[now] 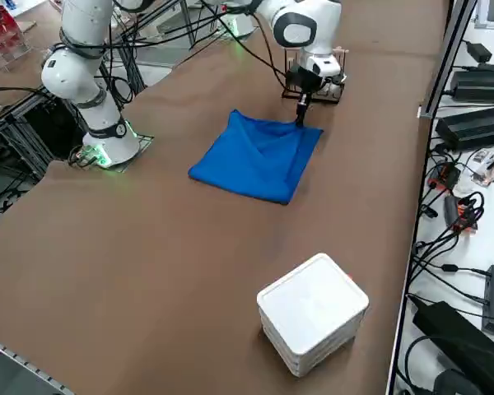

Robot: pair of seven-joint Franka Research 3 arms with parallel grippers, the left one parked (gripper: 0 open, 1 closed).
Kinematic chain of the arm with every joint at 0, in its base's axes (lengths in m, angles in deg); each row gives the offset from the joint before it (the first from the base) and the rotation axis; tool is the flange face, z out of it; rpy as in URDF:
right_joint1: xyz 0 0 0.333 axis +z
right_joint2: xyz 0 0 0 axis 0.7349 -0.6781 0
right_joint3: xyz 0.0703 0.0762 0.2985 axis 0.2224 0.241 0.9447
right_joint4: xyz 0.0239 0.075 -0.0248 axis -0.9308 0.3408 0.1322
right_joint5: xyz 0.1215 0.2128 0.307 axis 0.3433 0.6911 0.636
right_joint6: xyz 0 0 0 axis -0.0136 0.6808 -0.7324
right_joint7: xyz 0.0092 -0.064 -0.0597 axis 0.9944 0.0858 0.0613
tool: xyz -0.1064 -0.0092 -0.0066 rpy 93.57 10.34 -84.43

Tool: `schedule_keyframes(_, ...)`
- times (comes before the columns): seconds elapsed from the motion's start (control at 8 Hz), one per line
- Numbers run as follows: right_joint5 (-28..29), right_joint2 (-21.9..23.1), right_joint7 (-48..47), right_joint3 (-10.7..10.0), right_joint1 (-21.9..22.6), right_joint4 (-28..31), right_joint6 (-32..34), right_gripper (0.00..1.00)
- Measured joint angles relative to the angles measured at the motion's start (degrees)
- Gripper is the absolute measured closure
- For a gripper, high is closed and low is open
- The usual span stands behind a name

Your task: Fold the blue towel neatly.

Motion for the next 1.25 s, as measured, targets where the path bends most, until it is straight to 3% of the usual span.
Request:
schedule_keyframes(0.75,-0.5,-1.4,0.0,0.0,2.7,-1.2,-1.0,0.98)
schedule_keyframes(1.25,-1.4,-4.8,0.1,0.0,3.0,-5.8,-1.8,0.98)
